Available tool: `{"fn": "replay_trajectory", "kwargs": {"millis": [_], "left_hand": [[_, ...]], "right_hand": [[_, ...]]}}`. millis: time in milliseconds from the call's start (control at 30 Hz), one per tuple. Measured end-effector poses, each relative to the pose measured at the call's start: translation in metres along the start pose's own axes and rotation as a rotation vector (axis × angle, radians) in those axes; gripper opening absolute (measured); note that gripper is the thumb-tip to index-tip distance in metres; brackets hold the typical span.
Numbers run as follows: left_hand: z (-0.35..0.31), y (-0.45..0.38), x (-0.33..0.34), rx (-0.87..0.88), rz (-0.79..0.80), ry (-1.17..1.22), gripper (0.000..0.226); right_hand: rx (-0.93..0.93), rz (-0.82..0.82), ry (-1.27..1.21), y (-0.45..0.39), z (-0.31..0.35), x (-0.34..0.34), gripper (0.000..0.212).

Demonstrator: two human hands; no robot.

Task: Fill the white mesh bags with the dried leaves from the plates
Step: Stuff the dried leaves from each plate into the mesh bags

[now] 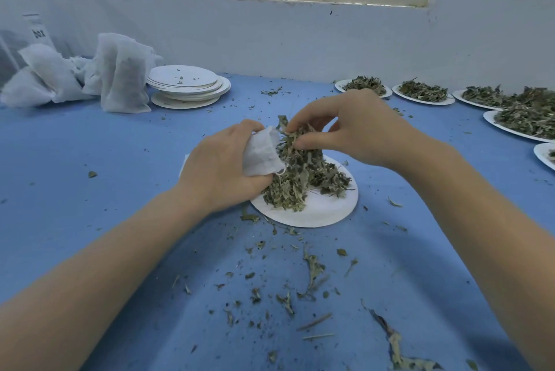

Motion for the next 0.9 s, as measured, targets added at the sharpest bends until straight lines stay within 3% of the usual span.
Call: {"fn": "replay_trajectory", "kwargs": {"millis": [133,267,433,533,767,900], "left_hand": [[-0.002,-0.001,0.001,-0.028,-0.03,0.057,0.058],[-0.003,0.0,0.001,-0.002,-0.053,0.08,0.061],[-0.001,-0.001,0.001,-0.034,-0.058,0.101,0.06],[0.0,-0.001,0.001,-0.063,-0.056,0.128,0.058],[-0.002,-0.001,0.0,-0.056,-0.053,0.155,0.061],[-0.007,0.001,0.001,0.006,-0.044,0.145,0.06]], "right_hand": [[0.005,-0.079,-0.074,0.0,0.003,0.014,0.02],[0.045,-0.173,-0.235,0.0,0.005,0.023,0.041],[0.076,0.071,-0.357,0.001,0.005,0.026,0.024],[0.084,0.18,-0.45,0.002,0.005,0.026,0.027],[0.081,-0.191,-0.43,0.001,0.002,0.029,0.031],[0.154,-0.209,-0.322,-0.001,-0.001,0.037,0.035]]}}
Point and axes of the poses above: each hand's wrist, its own y-axis away from the middle knuckle, its own x-axis out of the palm, z = x × y, the point moved 2 cm from there along -y, towards the middle knuckle, and after that the axes turned 1 degree about x, right-handed, at the moved point
